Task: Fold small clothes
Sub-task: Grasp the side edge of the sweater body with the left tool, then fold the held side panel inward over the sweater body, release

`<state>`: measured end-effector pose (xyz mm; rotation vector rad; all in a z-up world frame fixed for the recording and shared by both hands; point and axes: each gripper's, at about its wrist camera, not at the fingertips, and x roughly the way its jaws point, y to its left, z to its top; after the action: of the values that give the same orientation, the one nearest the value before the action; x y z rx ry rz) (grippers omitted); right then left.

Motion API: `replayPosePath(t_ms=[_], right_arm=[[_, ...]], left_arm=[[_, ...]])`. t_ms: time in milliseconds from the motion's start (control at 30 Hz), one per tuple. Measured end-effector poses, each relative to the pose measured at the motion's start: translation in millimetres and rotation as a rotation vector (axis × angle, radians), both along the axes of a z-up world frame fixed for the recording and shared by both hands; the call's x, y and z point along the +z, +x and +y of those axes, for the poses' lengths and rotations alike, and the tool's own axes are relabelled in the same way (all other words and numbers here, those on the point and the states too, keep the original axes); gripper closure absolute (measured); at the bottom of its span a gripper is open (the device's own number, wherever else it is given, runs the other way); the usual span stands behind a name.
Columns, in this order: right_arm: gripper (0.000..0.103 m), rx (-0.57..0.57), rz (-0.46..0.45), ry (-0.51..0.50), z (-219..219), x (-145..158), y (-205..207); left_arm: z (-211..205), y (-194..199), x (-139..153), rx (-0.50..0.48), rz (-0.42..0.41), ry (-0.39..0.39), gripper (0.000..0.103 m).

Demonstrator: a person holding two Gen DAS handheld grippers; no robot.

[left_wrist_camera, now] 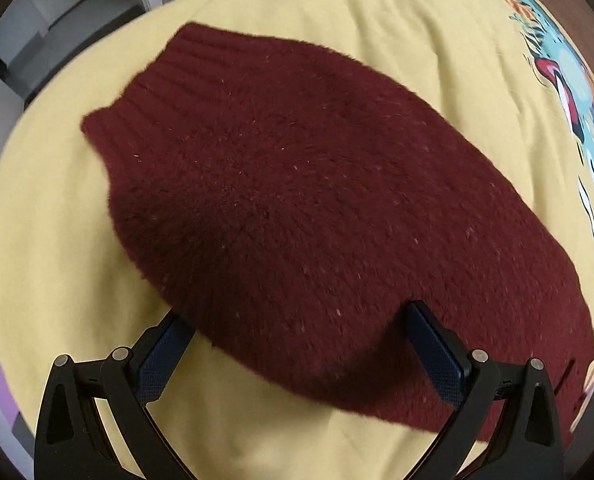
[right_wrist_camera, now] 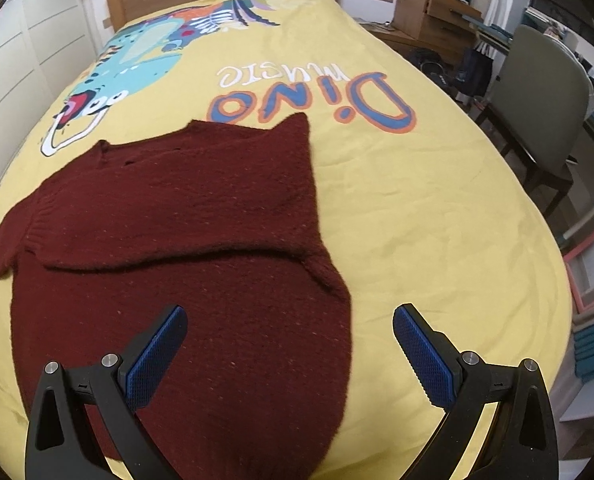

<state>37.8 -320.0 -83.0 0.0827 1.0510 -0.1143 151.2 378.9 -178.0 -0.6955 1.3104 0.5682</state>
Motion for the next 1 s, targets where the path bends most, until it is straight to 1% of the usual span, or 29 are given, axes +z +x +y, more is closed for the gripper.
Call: replayPosePath(t_ms=[100,133,167,200,233,267,300,333,367,400,433,467,500,600,733,833,867,900,1000], right_arm=[[0.0,-0.026,0.014,-0.004,-6,-2,-2],[0.0,-0.029,0.016,-0.005,-7,-2,-2],[0.0,-0.032,0.019,-0.007,-8,-2,-3],[0.0,-0.031,0.02,-0.011,-8,-2,-3],[0.0,-0.03,0.022,-0.015,-8,-2,-4],[0.0,-0.028,0.025,-0.018,-8,-2,-4],[0.0,-0.027,0.028,-0.017,-7,-3,-4],[0.0,-0.026,0.03,-0.015,-7,-4,-4],[0.0,-0.025,0.031,-0.013,-7,-4,-4],[0.0,-0.023,0.031,-0.01,-6,-4,-5],[0.0,-0.021,0.031,-0.009,-6,-4,-5],[0.0,-0.018,0.032,-0.01,-5,-4,-5],[0.0,-0.013,0.031,-0.011,-4,-3,-5],[0.0,-0.004,0.027,-0.018,-2,-2,-6],[0.0,0.003,0.023,-0.015,1,-1,-5],[0.0,0.0,0.023,-0.014,1,0,-2],[0.0,-0.004,0.023,-0.007,1,0,-1],[0.0,-0.006,0.022,0.001,0,1,0],[0.0,-0.008,0.01,0.023,-1,4,2]], left_arm=[[12,-2,-4,0.026,-0.027,-0.042,0.001],[15,-4,-5,0.026,-0.033,-0.049,0.003],[15,-5,-5,0.007,-0.03,-0.056,0.01],[16,-5,-4,-0.01,-0.026,-0.05,0.02],[14,-3,-2,-0.039,-0.023,-0.038,0.026],[11,-2,2,-0.078,-0.021,-0.021,0.039],[8,-1,2,-0.096,-0.024,-0.013,0.056],[6,-1,4,-0.119,-0.035,-0.011,0.064],[4,1,9,-0.141,-0.037,0.0,0.079],[2,4,14,-0.157,-0.04,0.018,0.086],[0,4,18,-0.167,-0.045,0.034,0.09],[-2,3,27,-0.17,-0.057,0.058,0.093],[-4,3,33,-0.172,-0.07,0.064,0.094],[-19,-3,61,-0.217,-0.142,0.085,0.095],[-39,-4,91,-0.296,-0.199,0.099,0.095],[-73,4,114,-0.381,-0.244,0.099,0.095],[-84,14,117,-0.4,-0.255,0.094,0.096],[-96,13,124,-0.423,-0.271,0.085,0.096],[-137,10,134,-0.485,-0.284,0.077,0.096]])
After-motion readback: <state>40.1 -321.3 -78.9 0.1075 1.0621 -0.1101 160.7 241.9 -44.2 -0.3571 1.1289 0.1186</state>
